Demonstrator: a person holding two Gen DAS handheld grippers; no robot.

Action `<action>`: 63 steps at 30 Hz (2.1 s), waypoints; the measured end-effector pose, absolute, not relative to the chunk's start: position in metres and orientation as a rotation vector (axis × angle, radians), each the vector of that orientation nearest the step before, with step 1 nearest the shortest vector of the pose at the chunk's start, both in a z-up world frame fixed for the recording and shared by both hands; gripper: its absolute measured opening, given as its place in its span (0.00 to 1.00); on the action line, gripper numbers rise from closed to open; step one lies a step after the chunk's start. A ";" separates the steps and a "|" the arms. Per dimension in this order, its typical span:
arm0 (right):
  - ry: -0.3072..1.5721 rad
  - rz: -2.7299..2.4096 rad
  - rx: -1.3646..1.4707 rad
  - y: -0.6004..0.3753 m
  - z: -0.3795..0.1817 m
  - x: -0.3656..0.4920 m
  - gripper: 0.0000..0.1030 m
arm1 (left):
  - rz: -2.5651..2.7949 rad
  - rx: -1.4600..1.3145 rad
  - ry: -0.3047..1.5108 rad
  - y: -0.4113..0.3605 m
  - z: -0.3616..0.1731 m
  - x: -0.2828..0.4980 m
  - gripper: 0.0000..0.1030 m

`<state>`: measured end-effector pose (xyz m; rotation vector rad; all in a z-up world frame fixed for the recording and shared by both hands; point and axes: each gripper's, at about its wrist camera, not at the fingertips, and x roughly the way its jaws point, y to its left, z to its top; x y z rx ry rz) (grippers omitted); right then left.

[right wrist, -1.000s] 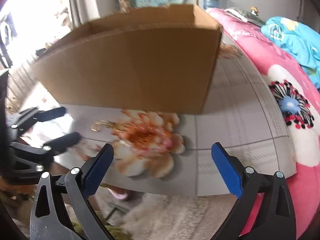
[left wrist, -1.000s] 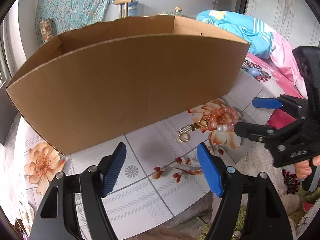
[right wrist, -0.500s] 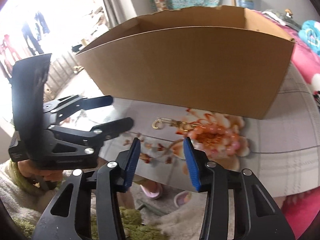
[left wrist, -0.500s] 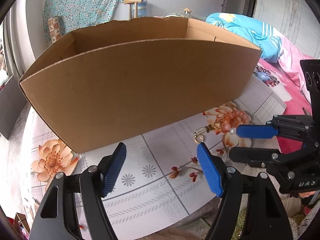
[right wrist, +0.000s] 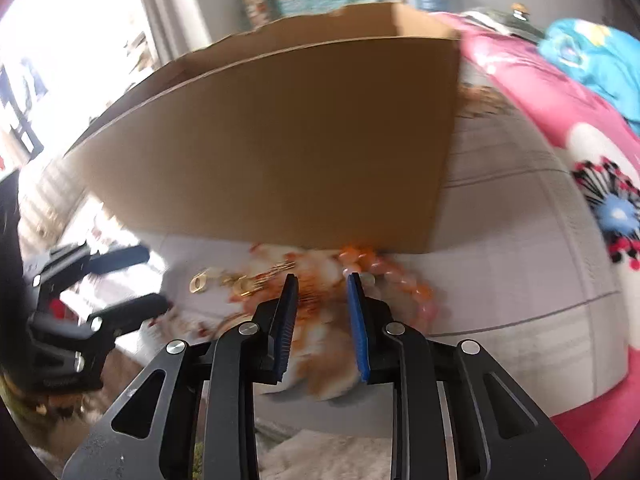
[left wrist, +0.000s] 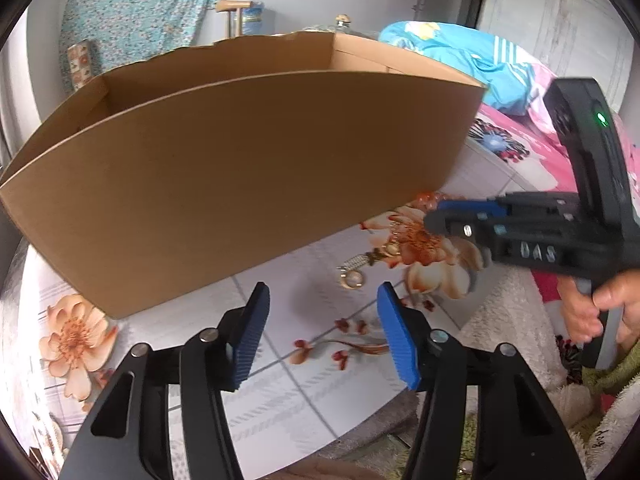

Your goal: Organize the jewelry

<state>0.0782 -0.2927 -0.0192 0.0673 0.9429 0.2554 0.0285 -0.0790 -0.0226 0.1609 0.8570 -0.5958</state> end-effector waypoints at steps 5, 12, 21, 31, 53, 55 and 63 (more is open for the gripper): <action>0.926 0.259 0.104 -0.286 -0.014 0.071 0.25 | -0.614 0.200 0.862 -0.095 -0.026 0.030 0.41; 0.908 0.314 0.091 -0.263 -0.008 0.055 0.25 | -0.623 0.261 0.859 -0.112 -0.032 0.034 0.25; 0.911 0.342 0.105 -0.264 -0.008 0.052 0.25 | -0.620 0.325 0.843 -0.119 -0.033 0.037 0.10; 0.907 0.379 0.062 -0.274 -0.011 0.065 0.25 | -0.611 0.304 0.848 -0.112 -0.031 0.035 0.10; 0.903 0.462 -0.228 -0.252 -0.017 0.088 0.16 | -0.564 0.243 0.870 -0.085 -0.030 0.041 0.10; 0.904 0.477 -0.247 -0.251 -0.016 0.090 0.16 | -0.566 0.244 0.872 -0.084 -0.031 0.042 0.10; 0.902 0.521 -0.297 -0.245 -0.011 0.089 0.00 | -0.563 0.249 0.871 -0.085 -0.032 0.042 0.10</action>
